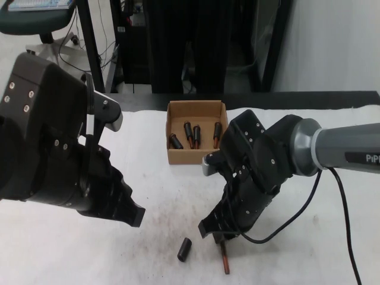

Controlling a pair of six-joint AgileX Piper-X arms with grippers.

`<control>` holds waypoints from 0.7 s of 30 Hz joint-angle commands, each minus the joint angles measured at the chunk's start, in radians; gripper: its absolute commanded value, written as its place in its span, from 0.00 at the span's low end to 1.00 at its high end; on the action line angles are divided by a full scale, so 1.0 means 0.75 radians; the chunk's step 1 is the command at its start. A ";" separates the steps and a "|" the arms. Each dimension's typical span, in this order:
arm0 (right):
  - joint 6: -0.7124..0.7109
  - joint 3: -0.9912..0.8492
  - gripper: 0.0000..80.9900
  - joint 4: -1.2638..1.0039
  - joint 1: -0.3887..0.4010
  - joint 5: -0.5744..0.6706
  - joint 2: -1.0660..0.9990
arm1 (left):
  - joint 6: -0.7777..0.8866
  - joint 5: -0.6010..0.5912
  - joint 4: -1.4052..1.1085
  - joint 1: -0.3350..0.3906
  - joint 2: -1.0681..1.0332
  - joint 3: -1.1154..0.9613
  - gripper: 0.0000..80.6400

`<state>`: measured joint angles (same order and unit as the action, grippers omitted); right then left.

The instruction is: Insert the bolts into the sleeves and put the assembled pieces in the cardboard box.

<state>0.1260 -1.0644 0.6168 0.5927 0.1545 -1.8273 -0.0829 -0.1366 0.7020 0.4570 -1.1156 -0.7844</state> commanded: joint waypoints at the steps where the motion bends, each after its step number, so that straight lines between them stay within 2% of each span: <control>1: -0.040 0.002 0.01 0.054 0.008 0.013 -0.007 | -0.005 -0.011 -0.015 0.001 0.011 -0.006 0.00; 7: -0.275 -0.018 0.01 0.032 0.008 0.083 -0.007 | -0.005 -0.011 -0.015 0.001 0.011 -0.006 0.00; 13: -0.499 -0.060 0.01 0.016 0.008 0.084 -0.007 | -0.005 -0.011 -0.015 0.001 0.011 -0.006 0.00; 18: -0.518 -0.069 0.01 -0.019 0.008 0.081 -0.007 | -0.005 -0.011 -0.015 0.001 0.011 -0.006 0.00; 21: -0.518 -0.069 0.10 0.022 0.008 0.081 -0.007 | -0.005 -0.011 -0.015 0.001 0.011 -0.006 0.00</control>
<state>-0.2478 -1.1047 0.6162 0.5979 0.2065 -1.8343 -0.0829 -0.1366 0.6968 0.4570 -1.1156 -0.7844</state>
